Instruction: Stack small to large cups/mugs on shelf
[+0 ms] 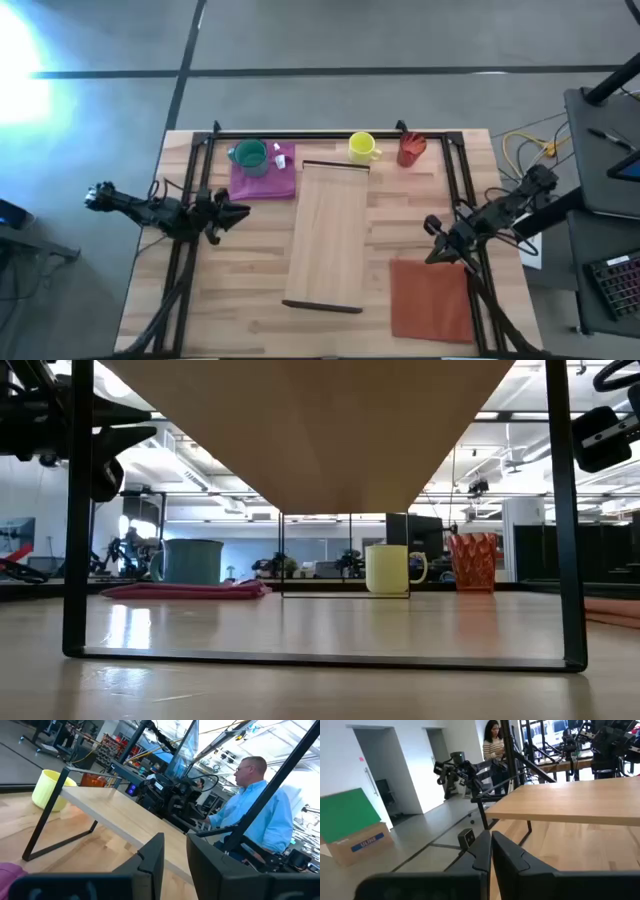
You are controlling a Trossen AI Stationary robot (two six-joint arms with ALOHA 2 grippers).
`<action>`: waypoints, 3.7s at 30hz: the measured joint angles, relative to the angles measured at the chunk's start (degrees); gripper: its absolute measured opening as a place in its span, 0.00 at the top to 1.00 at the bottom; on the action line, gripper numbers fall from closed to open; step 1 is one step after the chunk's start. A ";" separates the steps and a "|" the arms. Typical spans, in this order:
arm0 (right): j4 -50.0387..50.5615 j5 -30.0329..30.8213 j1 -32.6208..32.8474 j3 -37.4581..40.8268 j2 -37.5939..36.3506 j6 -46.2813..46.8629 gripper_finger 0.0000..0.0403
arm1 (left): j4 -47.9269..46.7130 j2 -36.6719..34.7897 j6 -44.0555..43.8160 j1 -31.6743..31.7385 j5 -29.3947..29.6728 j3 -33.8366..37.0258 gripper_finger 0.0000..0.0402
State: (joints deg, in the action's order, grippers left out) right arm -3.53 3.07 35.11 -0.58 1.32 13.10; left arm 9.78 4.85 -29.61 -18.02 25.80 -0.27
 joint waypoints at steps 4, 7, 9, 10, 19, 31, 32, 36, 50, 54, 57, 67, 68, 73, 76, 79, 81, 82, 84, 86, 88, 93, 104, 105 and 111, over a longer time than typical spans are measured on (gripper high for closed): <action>0.00 -0.02 -0.01 0.02 -0.02 0.00 0.98 | -0.01 0.01 0.01 0.00 -0.01 0.00 0.83; 0.00 -0.02 0.00 0.02 -0.02 0.00 0.98 | -0.02 0.02 0.02 0.00 0.00 0.00 0.83; 0.00 -0.02 -0.01 0.01 -0.02 0.00 0.98 | -0.02 0.00 0.00 0.00 0.00 0.00 0.83; -0.01 -0.02 -0.01 0.01 -0.01 0.00 0.98 | -0.02 0.02 0.00 0.00 0.00 0.00 0.83; -0.01 -0.01 0.00 0.00 -0.01 0.00 0.98 | 0.00 0.02 0.02 0.00 -0.02 0.00 0.83; 0.00 0.00 -0.01 0.02 -0.01 0.00 0.98 | -0.01 0.01 0.02 0.00 0.00 0.00 0.83; 0.00 -0.02 -0.02 0.02 -0.01 0.00 0.98 | 0.00 0.02 0.02 0.00 0.00 0.00 0.83; 0.00 0.00 0.00 0.00 -0.02 0.00 0.98 | 0.00 0.02 0.02 0.00 -0.02 0.00 0.83; -41.93 51.11 -0.09 -0.01 0.71 -7.35 0.98 | 0.01 0.00 0.02 0.00 -0.02 0.00 0.83; -48.28 54.60 -0.02 -0.02 0.22 -4.22 0.98 | 0.02 0.01 0.02 0.00 0.00 0.00 0.83; -48.05 54.54 0.02 -0.41 0.24 -0.43 0.98 | 0.02 0.00 0.02 0.00 0.00 0.00 0.83; -49.73 30.45 -6.05 -13.58 8.72 -5.69 0.98 | 0.79 0.00 5.80 0.00 0.17 0.00 0.83; -49.81 24.76 -7.14 -16.72 11.27 -9.33 0.98 | 1.13 0.00 6.40 0.00 0.19 0.00 0.83; -40.32 32.04 -10.68 -32.18 25.30 -24.12 0.98 | 6.69 0.02 6.27 0.00 4.62 0.00 0.83; -19.71 53.22 -13.36 -42.13 33.04 -22.80 0.98 | 12.25 0.00 6.34 0.02 8.43 0.00 0.83; -0.37 71.75 -14.56 -51.31 39.56 -12.21 0.98 | 15.72 0.02 6.33 0.00 8.81 0.02 0.83; 10.12 77.62 -14.53 -56.78 42.78 -1.49 0.98 | 18.25 0.01 6.05 0.00 8.81 0.02 0.83; 14.80 77.94 -14.54 -59.39 44.50 2.54 0.98 | 19.53 0.02 6.08 0.00 8.79 0.02 0.83; 22.42 77.98 -14.75 -63.85 47.71 6.67 0.98 | 21.53 0.00 6.05 0.00 8.81 0.02 0.83; 26.18 78.02 -15.01 -66.78 50.91 10.20 0.98 | 23.92 0.02 6.05 0.00 8.79 0.02 0.83; 26.96 77.78 -15.32 -68.47 53.94 11.04 0.98 | 25.80 0.00 6.05 0.00 8.81 0.02 0.83; 31.07 56.72 -25.22 -72.24 58.14 7.19 0.98 | 29.81 0.02 5.29 0.00 10.38 -0.07 0.83; 49.25 -0.82 -76.78 -76.88 67.04 8.12 0.94 | 30.33 0.02 13.05 0.01 21.62 -0.52 0.83; 49.29 -3.17 -78.62 -76.83 68.83 7.62 0.92 | 30.33 0.02 13.54 0.02 21.66 -0.52 0.83; 51.88 -11.25 -79.93 -78.06 80.73 6.03 0.78 | 30.32 0.02 13.73 0.01 23.46 -0.60 0.83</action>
State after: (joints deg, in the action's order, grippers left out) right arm 48.35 -8.18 -44.82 -78.64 82.04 19.13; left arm 40.10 4.86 -15.88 -18.01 49.26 -0.87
